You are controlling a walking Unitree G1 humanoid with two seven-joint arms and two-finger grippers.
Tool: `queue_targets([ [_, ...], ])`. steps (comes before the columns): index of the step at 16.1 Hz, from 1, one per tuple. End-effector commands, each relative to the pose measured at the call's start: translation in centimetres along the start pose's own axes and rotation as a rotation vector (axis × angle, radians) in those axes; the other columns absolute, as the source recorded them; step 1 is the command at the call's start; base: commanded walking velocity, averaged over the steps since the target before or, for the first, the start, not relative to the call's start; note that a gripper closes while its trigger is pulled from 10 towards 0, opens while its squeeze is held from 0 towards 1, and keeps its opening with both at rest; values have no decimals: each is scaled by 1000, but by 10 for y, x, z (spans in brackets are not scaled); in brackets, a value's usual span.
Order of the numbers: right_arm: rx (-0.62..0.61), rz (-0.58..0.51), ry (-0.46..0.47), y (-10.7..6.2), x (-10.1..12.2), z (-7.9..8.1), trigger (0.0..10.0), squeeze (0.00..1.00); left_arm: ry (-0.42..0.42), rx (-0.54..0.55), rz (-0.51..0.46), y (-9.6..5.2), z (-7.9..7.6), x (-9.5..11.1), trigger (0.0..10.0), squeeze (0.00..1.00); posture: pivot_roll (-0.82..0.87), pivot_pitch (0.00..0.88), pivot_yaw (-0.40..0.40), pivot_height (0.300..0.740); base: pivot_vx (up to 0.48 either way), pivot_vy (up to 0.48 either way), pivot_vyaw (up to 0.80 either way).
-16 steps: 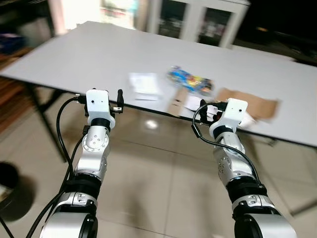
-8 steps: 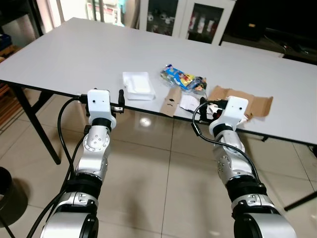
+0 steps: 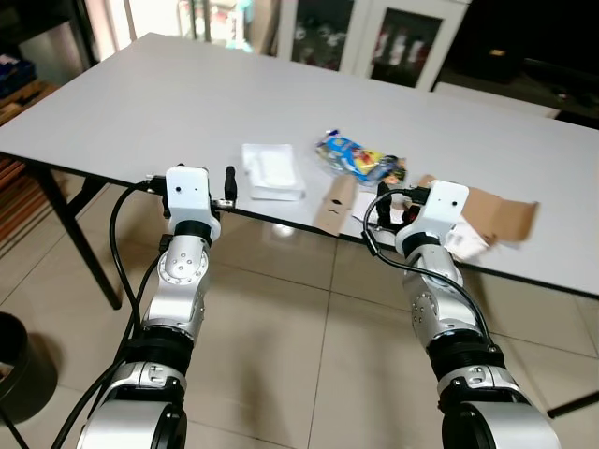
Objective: Picking trash to rubbish bin
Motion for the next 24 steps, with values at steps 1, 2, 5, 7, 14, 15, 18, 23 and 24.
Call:
queue_targets([
  [1, 2, -10, -6, 1, 5, -1, 10000, 0, -1, -3, -16, 2, -3, 6, 10000, 0, -17, 32, -130, 740, 341, 0, 0],
  [2, 5, -7, -3, 1, 4, 0, 10000, 0, 1, -2, -16, 2, -3, 6, 10000, 0, -17, 33, -130, 740, 349, 0, 0],
  [5, 12, -1, 1, 2, 4, 1, 10000, 0, 2, 0, -14, 2, -2, 6, 10000, 0, -15, 32, -129, 740, 354, 0, 0],
  [7, 23, 3, 19, 2, 3, 3, 10000, 0, 4, 0, -13, 2, -1, 6, 10000, 0, -16, 32, -127, 740, 360, 0, -800],
  [14, 15, -9, 10, 1, 4, 3, 10000, 0, 4, -4, -17, 2, -2, 7, 10000, 0, -15, 33, -129, 740, 373, 0, 0],
  [15, 16, -9, 9, 1, 4, 3, 10000, 0, 4, -4, -16, 2, -2, 7, 10000, 0, -15, 33, -129, 740, 382, 0, 0],
  [18, 19, -10, 11, 1, 4, 4, 10000, 0, 4, -5, -17, 2, -2, 7, 10000, 0, -17, 33, -126, 740, 379, 0, 0],
  [23, 18, -6, 9, 1, 3, 4, 10000, 0, 12, -18, -21, 3, -4, 9, 10000, 0, -15, 35, -126, 740, 382, 0, 0],
  [24, 19, 1, 10, 0, 1, 4, 10000, 0, 23, -29, -26, 3, -4, 10, 10000, 0, -6, 37, -122, 740, 382, 0, 0],
])
Point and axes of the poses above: a point about 5 cm out from each wrist's last joint towards the gripper, its own y axis pointing out of the wrist towards the gripper, its own x axis along the axis of the wrist's last joint, z = x × y, the point moved 2 cm from there along y, pointing out of the wrist towards the gripper, and after that the axes turned 7 degrees about y, right-handed, at the moved point
